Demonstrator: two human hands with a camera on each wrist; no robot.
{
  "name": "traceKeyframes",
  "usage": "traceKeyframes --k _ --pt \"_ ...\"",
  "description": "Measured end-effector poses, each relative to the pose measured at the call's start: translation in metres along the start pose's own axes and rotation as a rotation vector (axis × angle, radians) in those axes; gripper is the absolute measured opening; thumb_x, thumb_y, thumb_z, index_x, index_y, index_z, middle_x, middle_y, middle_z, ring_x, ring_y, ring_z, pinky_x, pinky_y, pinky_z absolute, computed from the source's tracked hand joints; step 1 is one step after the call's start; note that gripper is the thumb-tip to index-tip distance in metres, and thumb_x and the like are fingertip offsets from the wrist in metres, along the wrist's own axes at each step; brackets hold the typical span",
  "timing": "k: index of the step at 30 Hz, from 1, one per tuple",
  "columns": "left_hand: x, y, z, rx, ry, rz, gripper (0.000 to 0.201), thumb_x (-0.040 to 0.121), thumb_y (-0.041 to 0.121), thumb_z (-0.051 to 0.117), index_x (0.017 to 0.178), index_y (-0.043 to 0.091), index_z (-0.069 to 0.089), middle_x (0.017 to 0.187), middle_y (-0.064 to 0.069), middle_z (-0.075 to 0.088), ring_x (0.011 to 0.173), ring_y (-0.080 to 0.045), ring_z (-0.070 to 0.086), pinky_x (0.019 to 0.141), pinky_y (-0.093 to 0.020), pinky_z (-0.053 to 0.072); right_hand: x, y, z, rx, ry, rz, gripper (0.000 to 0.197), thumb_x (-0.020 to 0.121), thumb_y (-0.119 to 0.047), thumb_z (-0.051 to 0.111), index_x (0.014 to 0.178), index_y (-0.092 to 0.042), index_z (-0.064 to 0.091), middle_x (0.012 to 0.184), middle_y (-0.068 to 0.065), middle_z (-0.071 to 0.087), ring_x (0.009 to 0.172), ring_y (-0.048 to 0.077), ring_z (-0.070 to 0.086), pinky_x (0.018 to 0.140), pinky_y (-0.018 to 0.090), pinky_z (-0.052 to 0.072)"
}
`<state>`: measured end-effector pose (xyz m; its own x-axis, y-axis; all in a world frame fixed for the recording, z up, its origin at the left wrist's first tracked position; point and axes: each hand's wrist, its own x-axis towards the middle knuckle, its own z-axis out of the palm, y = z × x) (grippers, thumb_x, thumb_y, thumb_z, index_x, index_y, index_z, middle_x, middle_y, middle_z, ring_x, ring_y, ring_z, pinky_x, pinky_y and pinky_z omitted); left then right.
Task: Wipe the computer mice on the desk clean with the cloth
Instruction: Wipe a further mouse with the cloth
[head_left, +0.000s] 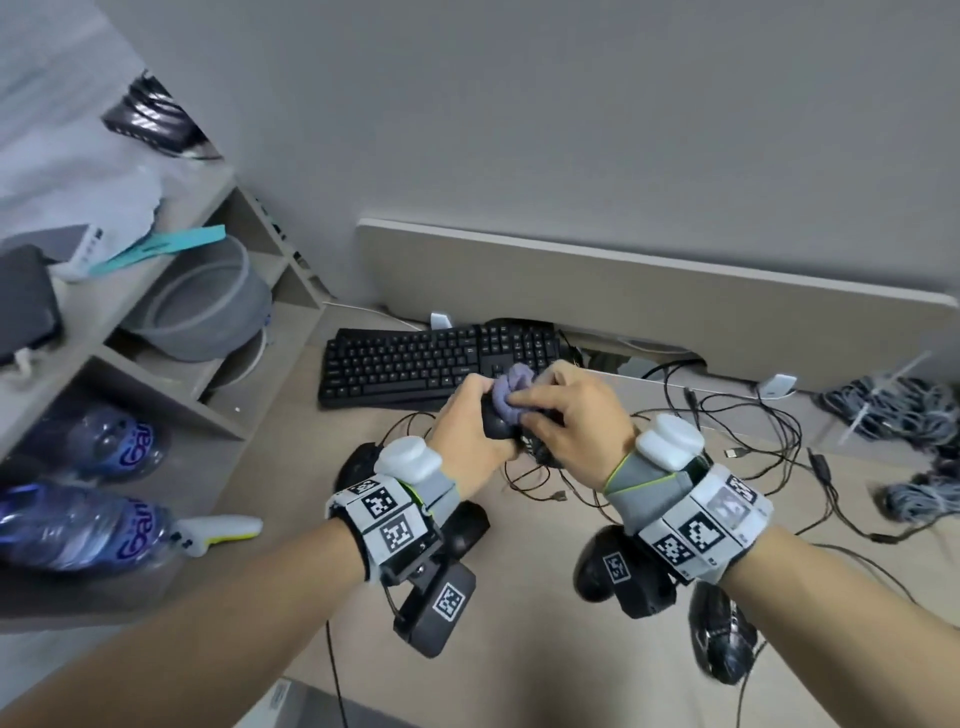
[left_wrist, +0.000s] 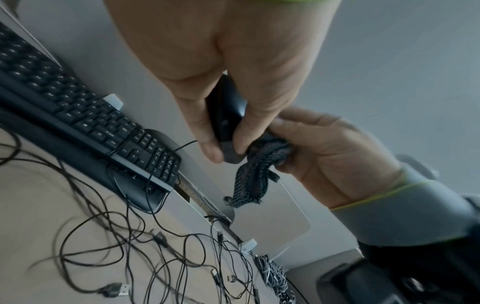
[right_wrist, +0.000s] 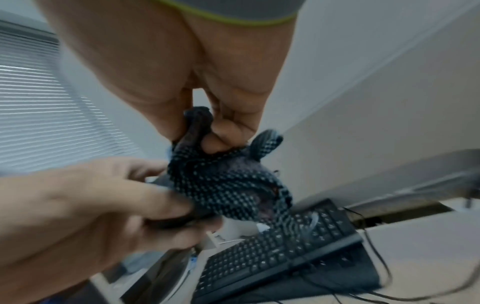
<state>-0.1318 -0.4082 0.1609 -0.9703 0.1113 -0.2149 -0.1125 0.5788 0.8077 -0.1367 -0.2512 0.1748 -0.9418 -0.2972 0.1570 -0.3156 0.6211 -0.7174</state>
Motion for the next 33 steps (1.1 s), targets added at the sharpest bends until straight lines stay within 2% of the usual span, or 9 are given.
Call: traceKeyframes --k 5,9,14,18,22,25,28,30,33 --pt "0.007 0.013 -0.009 0.045 0.003 0.047 0.058 0.070 0.013 0.080 0.119 0.020 0.051 0.115 0.004 0.056 0.100 -0.013 0.053 0.072 -0.016 0.036 0.020 0.005 -0.016 -0.035 0.150 0.122 0.021 0.076 -0.006 0.067 0.095 -0.013 0.073 0.083 0.012 0.058 0.079 0.030 0.058 0.069 0.029 0.039" --pt "0.014 0.015 -0.011 0.070 -0.007 0.072 0.042 0.071 0.009 0.072 0.105 0.020 0.050 0.105 0.005 0.060 0.096 -0.014 0.059 0.074 -0.017 0.046 0.006 -0.023 -0.007 -0.042 0.023 -0.110 0.018 0.078 -0.016 0.061 0.090 -0.017 0.074 0.079 0.008 0.056 0.072 0.021 0.055 0.064 0.026 0.040" --pt "0.014 0.022 -0.017 0.087 0.002 0.088 0.051 0.067 0.015 0.079 0.112 0.020 0.055 0.108 0.004 0.062 0.093 -0.014 0.056 0.064 -0.014 0.033 0.017 -0.011 -0.018 -0.082 0.167 0.004 0.022 0.076 -0.014 0.057 0.086 -0.019 0.075 0.077 0.007 0.054 0.069 0.027 0.056 0.062 0.027 0.040" --pt "0.013 0.026 -0.022 0.083 -0.004 0.097 0.035 0.075 0.014 0.071 0.106 0.023 0.056 0.100 0.006 0.061 0.092 -0.014 0.056 0.071 -0.020 0.038 0.004 -0.025 -0.009 -0.037 0.045 -0.106 0.021 0.080 -0.020 0.054 0.086 -0.019 0.075 0.079 0.010 0.057 0.067 0.025 0.056 0.058 0.027 0.043" --pt "0.014 0.025 -0.029 -0.033 0.016 -0.003 0.064 0.069 0.017 0.084 0.125 0.020 0.053 0.111 0.005 0.061 0.098 -0.014 0.059 0.075 -0.018 0.042 0.015 -0.005 -0.023 -0.044 0.212 0.066 0.021 0.072 -0.009 0.059 0.084 -0.016 0.075 0.078 0.009 0.057 0.070 0.025 0.057 0.064 0.026 0.039" --pt "0.017 0.026 -0.033 -0.133 -0.004 -0.012 0.063 0.067 0.012 0.084 0.122 0.019 0.053 0.114 0.004 0.063 0.101 -0.012 0.060 0.075 -0.009 0.043 0.013 -0.021 -0.017 -0.018 0.130 -0.052 0.023 0.070 -0.004 0.060 0.082 -0.017 0.074 0.079 0.006 0.057 0.071 0.015 0.053 0.066 0.021 0.041" --pt "0.016 0.028 -0.033 -0.206 -0.034 -0.058 0.068 0.060 0.018 0.086 0.118 0.021 0.052 0.118 0.000 0.063 0.105 -0.016 0.063 0.092 -0.029 0.052 0.017 -0.016 -0.021 0.032 0.193 -0.007 0.024 0.070 -0.001 0.061 0.083 -0.016 0.074 0.080 0.001 0.056 0.072 0.014 0.054 0.068 0.020 0.042" --pt "0.013 0.032 -0.033 -0.355 -0.052 -0.123 0.067 0.057 0.015 0.083 0.116 0.018 0.052 0.118 -0.010 0.063 0.106 -0.024 0.065 0.093 -0.043 0.055 0.017 -0.014 -0.023 0.035 0.241 0.008 0.023 0.070 -0.002 0.062 0.083 -0.016 0.073 0.079 -0.002 0.053 0.071 0.011 0.051 0.066 0.016 0.040" --pt "0.010 0.043 -0.033 -0.724 -0.110 -0.209 0.042 0.083 -0.013 0.061 0.119 0.006 0.048 0.123 -0.022 0.058 0.111 -0.035 0.063 0.087 -0.048 0.058 0.014 -0.020 -0.022 0.045 0.204 -0.022 0.024 0.070 0.000 0.064 0.085 -0.016 0.072 0.079 -0.002 0.053 0.072 0.006 0.049 0.067 0.009 0.036"
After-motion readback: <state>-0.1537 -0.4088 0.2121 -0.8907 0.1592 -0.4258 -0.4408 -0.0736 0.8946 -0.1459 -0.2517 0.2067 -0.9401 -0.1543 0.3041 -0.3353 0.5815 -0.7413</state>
